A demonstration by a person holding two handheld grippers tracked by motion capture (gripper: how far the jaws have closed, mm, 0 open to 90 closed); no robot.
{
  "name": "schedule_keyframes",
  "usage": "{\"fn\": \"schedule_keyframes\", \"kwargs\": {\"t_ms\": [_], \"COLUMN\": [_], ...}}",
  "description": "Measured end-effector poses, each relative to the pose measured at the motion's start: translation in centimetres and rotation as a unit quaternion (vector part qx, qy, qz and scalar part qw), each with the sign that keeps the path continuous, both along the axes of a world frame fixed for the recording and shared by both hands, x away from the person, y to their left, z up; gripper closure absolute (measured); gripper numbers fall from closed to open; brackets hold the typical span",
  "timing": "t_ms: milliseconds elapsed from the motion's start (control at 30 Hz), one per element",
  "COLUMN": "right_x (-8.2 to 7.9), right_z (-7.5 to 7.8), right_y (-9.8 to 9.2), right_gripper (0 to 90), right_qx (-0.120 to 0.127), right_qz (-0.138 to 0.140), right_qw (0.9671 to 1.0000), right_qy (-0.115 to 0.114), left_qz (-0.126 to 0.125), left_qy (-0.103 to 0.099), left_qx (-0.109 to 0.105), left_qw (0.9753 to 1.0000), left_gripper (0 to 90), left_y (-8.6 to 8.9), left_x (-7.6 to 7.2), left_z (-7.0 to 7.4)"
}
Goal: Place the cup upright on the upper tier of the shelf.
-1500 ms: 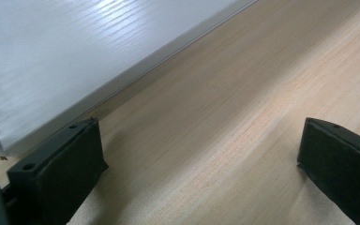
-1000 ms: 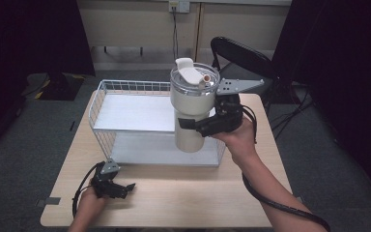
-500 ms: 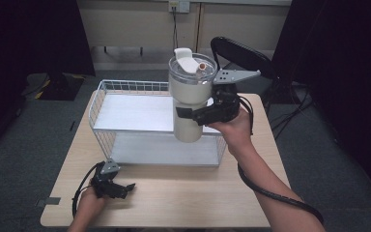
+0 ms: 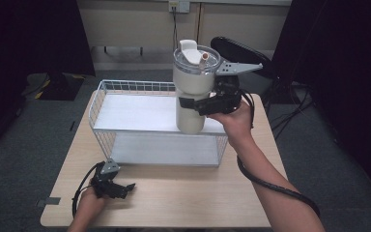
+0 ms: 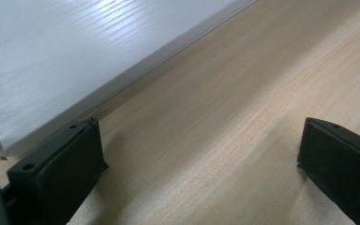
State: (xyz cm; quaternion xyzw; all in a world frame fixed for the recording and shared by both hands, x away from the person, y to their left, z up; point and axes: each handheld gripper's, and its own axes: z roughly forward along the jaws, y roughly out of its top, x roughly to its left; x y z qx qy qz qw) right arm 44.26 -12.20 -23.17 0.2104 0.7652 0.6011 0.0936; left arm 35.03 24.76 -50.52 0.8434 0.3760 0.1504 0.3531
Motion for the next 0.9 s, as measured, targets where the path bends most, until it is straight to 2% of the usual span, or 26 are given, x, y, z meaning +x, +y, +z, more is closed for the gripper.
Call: {"fn": "schedule_keyframes", "kwargs": {"t_ms": [767,900], "right_x": [2.4,2.6], "right_z": [-0.2,-0.2], "right_y": [1.1,1.4], "right_gripper": [9.9,9.9], "right_qx": [-0.007,-0.015], "right_qz": [-0.033,-0.037], "right_qw": [0.9994,0.9992], "right_qy": [-0.003,-0.007], "left_qz": [0.000,0.000], "left_qy": [0.000,0.000], "left_qx": [0.000,0.000], "left_qw": [1.0000,1.0000], "left_gripper": [0.0,0.0], "left_y": [0.0,0.0], "left_x": [0.0,0.0], "left_z": [0.0,0.0]}}
